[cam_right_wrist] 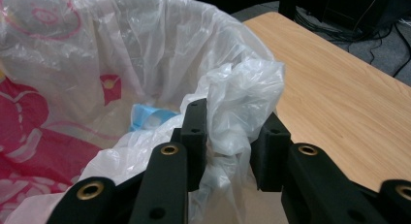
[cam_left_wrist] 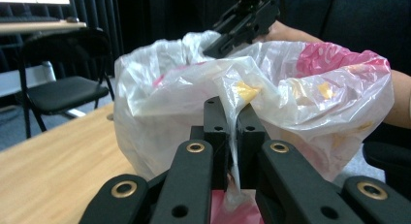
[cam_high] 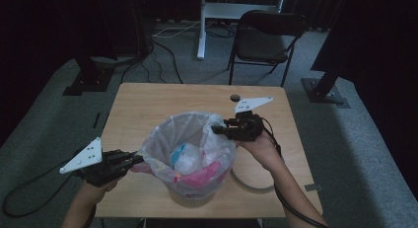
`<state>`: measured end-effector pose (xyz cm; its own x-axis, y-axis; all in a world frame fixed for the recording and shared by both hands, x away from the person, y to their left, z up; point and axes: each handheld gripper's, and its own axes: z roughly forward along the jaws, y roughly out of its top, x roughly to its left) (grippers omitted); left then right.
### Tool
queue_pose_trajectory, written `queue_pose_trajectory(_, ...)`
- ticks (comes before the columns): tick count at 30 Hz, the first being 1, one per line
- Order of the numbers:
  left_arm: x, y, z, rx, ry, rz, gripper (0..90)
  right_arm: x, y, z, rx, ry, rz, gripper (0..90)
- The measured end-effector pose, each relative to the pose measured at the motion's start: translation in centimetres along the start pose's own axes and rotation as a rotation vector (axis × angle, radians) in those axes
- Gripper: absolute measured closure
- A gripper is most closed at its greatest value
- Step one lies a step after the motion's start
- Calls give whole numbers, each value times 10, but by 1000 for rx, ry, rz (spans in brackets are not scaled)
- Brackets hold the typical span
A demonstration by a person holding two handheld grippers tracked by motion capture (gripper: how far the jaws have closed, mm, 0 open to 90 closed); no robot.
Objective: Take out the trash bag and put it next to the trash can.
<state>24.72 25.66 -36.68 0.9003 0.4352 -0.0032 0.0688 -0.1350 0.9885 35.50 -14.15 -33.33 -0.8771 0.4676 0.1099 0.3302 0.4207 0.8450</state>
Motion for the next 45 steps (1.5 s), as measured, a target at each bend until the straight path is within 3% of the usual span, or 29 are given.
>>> queue_pose_trajectory(4,0,12,1,-8,-15,17,869,1,5,-3,-23,-37,-14,748)
queue_pose_trajectory(7,0,23,3,-17,-6,28,869,0,9,-9,-64,-38,0,826)
queue_pose_trajectory(9,0,30,6,-21,-4,31,868,1,14,-12,-74,-40,-15,885)
queue_pose_trajectory(11,-2,41,12,-22,5,37,868,6,25,-17,-97,-25,-37,889)
queue_pose_trajectory(13,-6,51,19,-19,21,51,868,11,36,-24,-136,7,-50,889)
queue_pose_trajectory(15,-10,58,26,-22,29,58,868,20,52,-35,-198,95,-62,888)
queue_pose_trajectory(17,-14,66,35,-26,47,54,868,29,60,-37,-221,176,-73,886)
queue_pose_trajectory(18,-15,67,39,-27,50,52,868,35,61,-34,-219,231,-78,885)
queue_pose_trajectory(21,-17,72,49,-37,57,28,868,50,55,-18,-184,322,-89,863)
queue_pose_trajectory(22,-18,72,52,-41,62,24,868,53,52,-13,-172,353,-86,831)
queue_pose_trajectory(24,-19,74,58,-43,51,15,868,59,47,-4,-165,399,-77,682)
queue_pose_trajectory(28,-25,79,67,-47,45,31,868,65,46,6,-127,460,-81,420)
queue_pose_trajectory(30,-29,82,72,-51,31,43,867,69,49,8,-114,489,-87,330)
queue_pose_trajectory(32,-33,84,77,-43,15,52,867,72,51,10,-106,493,-93,300)
queue_pose_trajectory(34,-36,85,83,-31,-8,62,865,73,52,12,-93,484,-104,405)
queue_pose_trajectory(36,-37,85,87,-5,-22,67,825,75,52,13,-64,436,-150,639)
queue_pose_trajectory(37,-38,84,86,-10,14,74,806,75,52,13,-50,426,-164,700)
queue_pose_trajectory(38,-37,83,85,-9,34,70,718,75,51,13,-36,408,-184,782)
queue_pose_trajectory(40,-31,81,80,-10,18,16,538,74,50,12,-16,357,-196,841)
queue_pose_trajectory(41,-29,80,77,-12,33,-4,485,73,49,12,-12,347,-197,853)
queue_pose_trajectory(43,-28,75,68,-9,26,-20,402,69,49,10,-13,322,-193,862)
queue_pose_trajectory(45,-29,70,62,11,37,-11,359,63,50,7,-32,326,-175,864)
